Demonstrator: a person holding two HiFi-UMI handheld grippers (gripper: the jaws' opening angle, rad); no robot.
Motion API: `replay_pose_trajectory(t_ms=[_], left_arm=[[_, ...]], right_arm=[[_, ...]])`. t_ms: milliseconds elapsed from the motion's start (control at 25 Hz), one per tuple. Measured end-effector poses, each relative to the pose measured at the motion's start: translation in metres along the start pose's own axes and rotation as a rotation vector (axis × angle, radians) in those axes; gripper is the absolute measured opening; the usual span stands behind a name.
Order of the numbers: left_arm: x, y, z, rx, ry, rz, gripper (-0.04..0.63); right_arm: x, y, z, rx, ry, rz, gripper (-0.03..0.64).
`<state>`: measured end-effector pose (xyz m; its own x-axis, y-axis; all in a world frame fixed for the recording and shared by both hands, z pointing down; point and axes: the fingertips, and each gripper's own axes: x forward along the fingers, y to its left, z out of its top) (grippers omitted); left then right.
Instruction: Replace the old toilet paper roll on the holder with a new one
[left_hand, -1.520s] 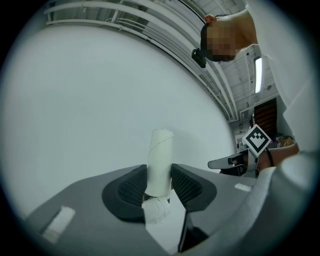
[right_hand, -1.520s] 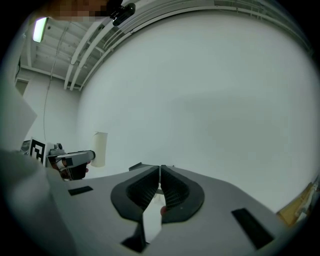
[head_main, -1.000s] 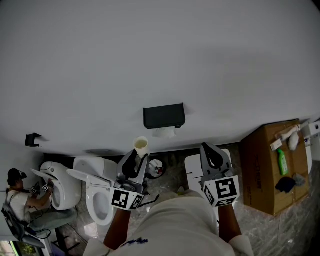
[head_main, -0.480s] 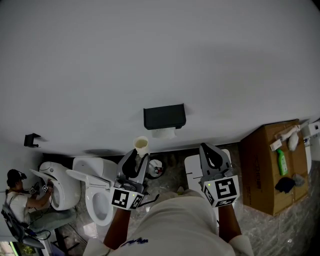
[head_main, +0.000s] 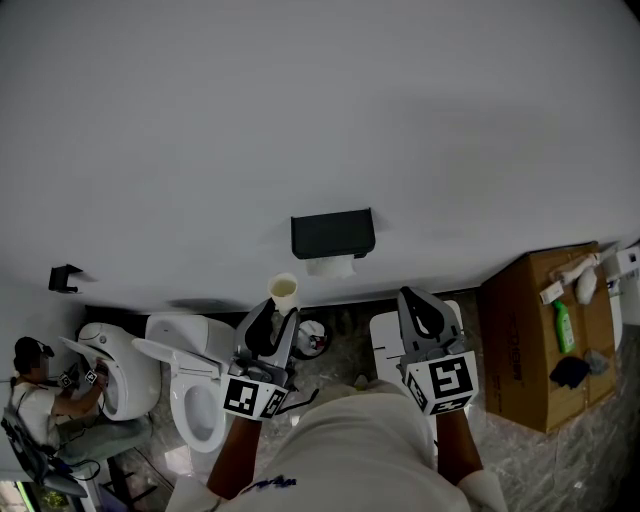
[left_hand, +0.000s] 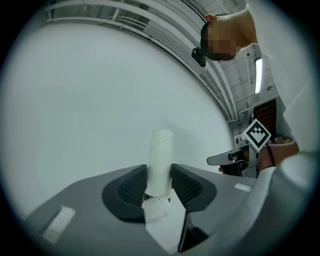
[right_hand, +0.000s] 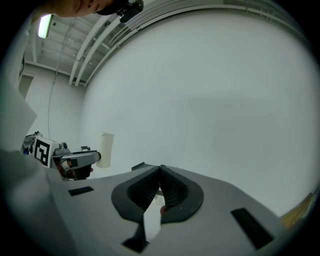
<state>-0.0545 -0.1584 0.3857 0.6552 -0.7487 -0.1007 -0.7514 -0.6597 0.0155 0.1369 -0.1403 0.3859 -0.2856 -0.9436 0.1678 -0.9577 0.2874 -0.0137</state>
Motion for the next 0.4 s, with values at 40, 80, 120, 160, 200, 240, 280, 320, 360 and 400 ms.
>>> replay_pose_trajectory(t_ms=[40,80,120,160,200,240,280,320,360,400], left_arm=[[-0.0009,-0.0001,-0.0004,-0.001,0.0,0.001,0.156],[-0.0017,-0.0002,-0.0007,-0.001,0.0,0.001,0.156],[-0.0023,-0.0003,-0.0007,-0.001,0.0,0.002,0.156],[-0.0027,-0.0006,-0.0006,-0.001,0.0,0.002,0.156],[-0.0032,-0.0008,-0.0004,-0.002,0.0,0.002,0.156],[-0.0038,-0.0011,-0.0002,-0.002,0.0,0.002,0.156],[-0.0047,-0.0016,0.0,-0.003,0.001,0.001,0.156],[-0.006,-0.0022,-0.0001,-0.003,0.001,0.0,0.156],[-0.0074,-0.003,-0.0002,-0.003,0.002,0.0,0.156],[-0.009,-0.0038,-0.0003,-0.004,0.003,-0.001,0.156]], right_arm=[[-0.0007,0.0006,0.0,-0.001,0.0,0.0,0.005],[-0.0013,0.001,-0.0001,-0.002,0.0,0.001,0.005],[-0.0019,0.0011,-0.0003,-0.002,0.0,0.0,0.005],[-0.0024,0.0012,-0.0003,-0.001,0.001,-0.001,0.005],[-0.003,0.0013,-0.0003,-0.001,0.002,-0.001,0.005],[-0.0036,0.0018,-0.0003,0.0,0.003,-0.002,0.005],[-0.0044,0.0026,-0.0004,0.0,0.004,-0.002,0.005],[-0.0055,0.0036,-0.0004,0.0,0.004,-0.001,0.005],[-0.0068,0.0047,-0.0005,0.0,0.004,-0.001,0.005],[-0.0082,0.0059,-0.0006,-0.001,0.004,0.0,0.005]])
